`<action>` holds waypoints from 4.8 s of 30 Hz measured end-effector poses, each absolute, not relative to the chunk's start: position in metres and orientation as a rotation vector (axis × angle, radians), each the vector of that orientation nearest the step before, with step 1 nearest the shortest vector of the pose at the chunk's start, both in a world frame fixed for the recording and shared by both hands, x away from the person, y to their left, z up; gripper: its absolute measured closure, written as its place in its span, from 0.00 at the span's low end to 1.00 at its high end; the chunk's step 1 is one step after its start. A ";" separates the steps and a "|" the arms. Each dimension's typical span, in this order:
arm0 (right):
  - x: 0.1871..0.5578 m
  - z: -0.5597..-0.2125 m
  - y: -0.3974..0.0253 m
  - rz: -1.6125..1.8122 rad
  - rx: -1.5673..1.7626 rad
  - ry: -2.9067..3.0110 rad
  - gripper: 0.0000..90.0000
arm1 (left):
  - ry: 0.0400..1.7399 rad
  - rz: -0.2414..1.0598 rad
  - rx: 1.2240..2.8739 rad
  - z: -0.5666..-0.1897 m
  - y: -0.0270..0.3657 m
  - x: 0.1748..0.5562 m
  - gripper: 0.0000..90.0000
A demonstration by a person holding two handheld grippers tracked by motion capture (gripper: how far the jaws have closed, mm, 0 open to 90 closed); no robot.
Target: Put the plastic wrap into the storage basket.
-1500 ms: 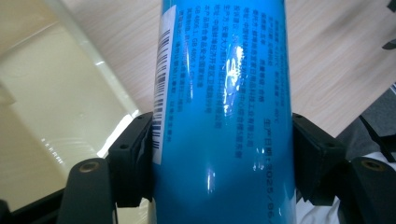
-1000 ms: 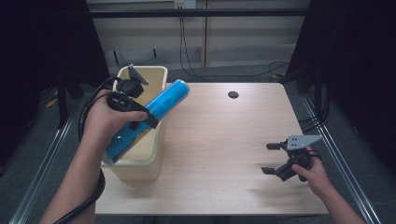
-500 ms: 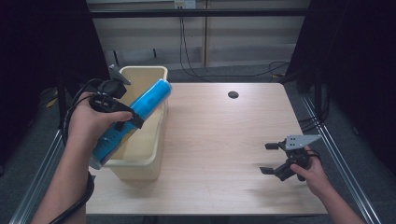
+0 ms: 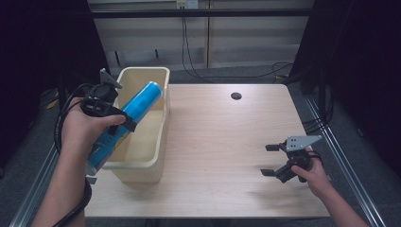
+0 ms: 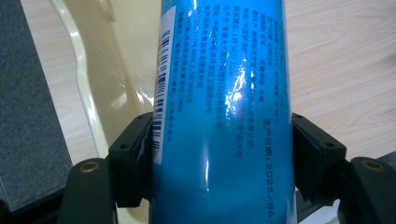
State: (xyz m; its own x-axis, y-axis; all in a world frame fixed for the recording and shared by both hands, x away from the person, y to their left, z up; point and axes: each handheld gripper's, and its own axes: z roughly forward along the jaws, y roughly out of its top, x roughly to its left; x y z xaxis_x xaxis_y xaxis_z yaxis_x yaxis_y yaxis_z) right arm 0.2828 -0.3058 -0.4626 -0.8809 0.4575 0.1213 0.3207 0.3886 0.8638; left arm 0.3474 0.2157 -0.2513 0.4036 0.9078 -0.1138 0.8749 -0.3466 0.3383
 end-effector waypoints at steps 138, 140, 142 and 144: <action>0.273 -0.461 -0.306 1.493 0.692 2.497 0.03 | 1.499 0.028 2.298 -0.281 0.142 0.380 0.11; 0.273 -0.461 -0.306 1.488 0.691 2.499 0.03 | 1.474 0.028 2.296 -0.281 0.138 0.379 0.11; 0.274 -0.462 -0.306 1.484 0.696 2.496 0.03 | 1.449 0.030 2.301 -0.282 0.135 0.379 0.11; 0.273 -0.462 -0.306 1.484 0.699 2.496 0.03 | 1.425 0.027 2.302 -0.285 0.131 0.377 0.10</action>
